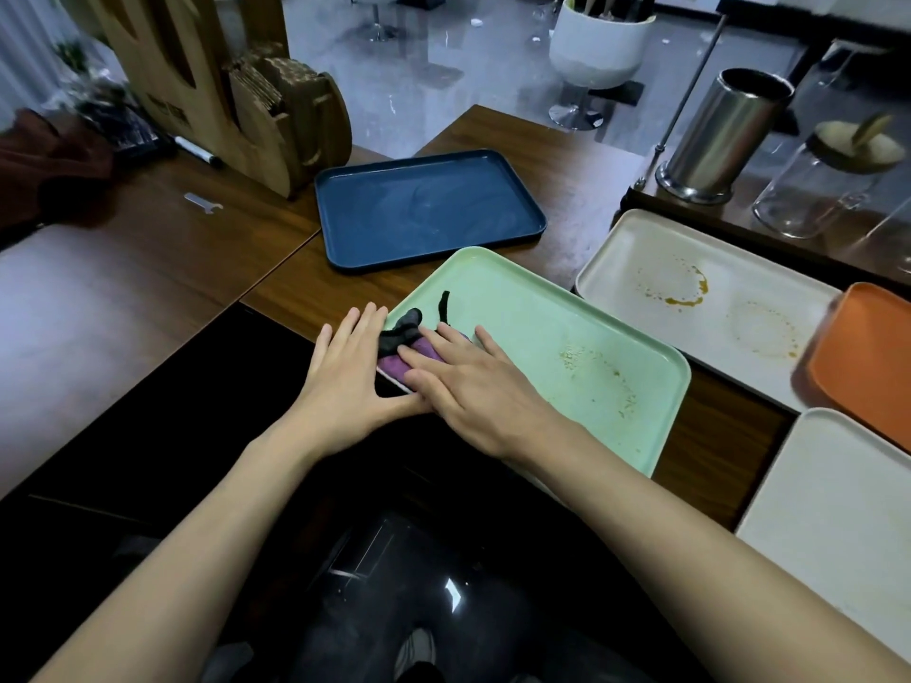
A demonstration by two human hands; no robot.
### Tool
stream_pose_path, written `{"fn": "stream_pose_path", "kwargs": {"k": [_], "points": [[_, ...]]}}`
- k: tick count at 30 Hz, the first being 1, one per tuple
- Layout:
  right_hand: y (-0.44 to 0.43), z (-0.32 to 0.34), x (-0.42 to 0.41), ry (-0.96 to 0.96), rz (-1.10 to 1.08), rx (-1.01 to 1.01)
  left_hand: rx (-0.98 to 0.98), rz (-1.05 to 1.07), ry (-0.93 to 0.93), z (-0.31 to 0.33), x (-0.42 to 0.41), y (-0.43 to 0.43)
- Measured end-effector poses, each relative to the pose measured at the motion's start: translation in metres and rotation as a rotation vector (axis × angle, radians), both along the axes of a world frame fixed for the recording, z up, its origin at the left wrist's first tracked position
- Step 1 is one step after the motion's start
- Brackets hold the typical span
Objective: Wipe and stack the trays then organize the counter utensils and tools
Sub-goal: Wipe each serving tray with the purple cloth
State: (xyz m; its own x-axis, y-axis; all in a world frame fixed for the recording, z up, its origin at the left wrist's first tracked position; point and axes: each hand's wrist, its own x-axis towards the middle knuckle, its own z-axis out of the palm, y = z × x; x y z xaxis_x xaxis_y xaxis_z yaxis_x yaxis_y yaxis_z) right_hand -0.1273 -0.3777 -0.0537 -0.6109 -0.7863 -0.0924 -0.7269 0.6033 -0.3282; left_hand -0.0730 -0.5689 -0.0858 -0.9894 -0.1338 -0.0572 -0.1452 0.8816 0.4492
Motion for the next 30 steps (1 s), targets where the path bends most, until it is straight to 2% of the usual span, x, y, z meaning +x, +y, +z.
{"fn": "stream_pose_path", "kwargs": {"k": [9,18,22,30], "points": [[0.018,0.005,-0.068,0.039,-0.238,0.063,0.014,0.003,0.005,-0.001,0.001,0.0],[0.018,-0.005,-0.084,0.094,-0.293,0.051,0.002,0.01,0.007,-0.003,0.0,0.0],[0.016,0.001,-0.072,0.133,-0.266,0.026,0.012,0.012,0.007,-0.003,-0.001,0.001],[0.018,0.0,0.007,0.063,-0.035,0.02,0.009,0.001,0.019,-0.003,0.001,0.001]]}}
